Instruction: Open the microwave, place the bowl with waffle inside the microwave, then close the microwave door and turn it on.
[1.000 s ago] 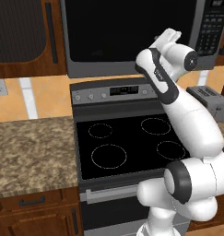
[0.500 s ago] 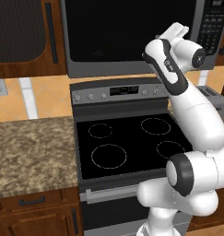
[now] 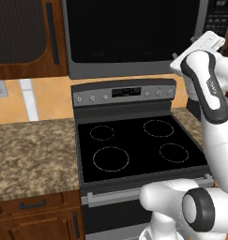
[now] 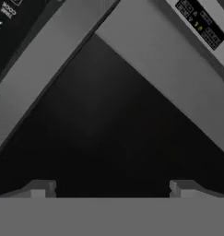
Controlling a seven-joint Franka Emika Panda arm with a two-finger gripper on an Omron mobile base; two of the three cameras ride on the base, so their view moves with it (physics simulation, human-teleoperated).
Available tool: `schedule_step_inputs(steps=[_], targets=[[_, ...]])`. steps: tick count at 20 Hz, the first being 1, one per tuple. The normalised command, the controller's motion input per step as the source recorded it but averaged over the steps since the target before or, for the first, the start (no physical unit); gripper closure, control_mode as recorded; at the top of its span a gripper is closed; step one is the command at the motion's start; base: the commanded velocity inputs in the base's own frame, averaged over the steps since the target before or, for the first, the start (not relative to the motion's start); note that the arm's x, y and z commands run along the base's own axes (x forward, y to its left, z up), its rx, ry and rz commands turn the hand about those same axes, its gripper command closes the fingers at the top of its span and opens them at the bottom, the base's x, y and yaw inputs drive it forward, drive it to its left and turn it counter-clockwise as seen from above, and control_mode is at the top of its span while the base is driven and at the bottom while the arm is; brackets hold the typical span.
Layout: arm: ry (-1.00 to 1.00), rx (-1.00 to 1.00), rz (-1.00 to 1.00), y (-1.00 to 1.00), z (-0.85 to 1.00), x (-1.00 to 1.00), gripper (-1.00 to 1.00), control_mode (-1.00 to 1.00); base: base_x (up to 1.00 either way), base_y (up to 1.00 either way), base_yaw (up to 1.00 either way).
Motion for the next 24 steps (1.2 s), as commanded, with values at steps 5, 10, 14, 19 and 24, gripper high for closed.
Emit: schedule_step_inputs(steps=[5, 10, 14, 19, 24], targets=[[0.02, -0.2, 0.03, -0.59, -0.08, -0.71, -1.0, -1.0, 0.0, 0.0, 0.0], [0.08, -0.28, 0.06, -0.52, -0.14, -0.21, -1.0, -1.0, 0.0, 0.0, 0.0], [0.0, -0.19, 0.09, -0.34, -0.51, 0.05, -1.0, -1.0, 0.0, 0.0, 0.0], [0.07, -0.14, 0.14, -0.4, -0.42, 0.3, -1.0, -1.0, 0.0, 0.0, 0.0], [0.01, -0.04, 0.08, -0.16, -0.02, 0.46, -1.0, -1.0, 0.0, 0.0, 0.0]])
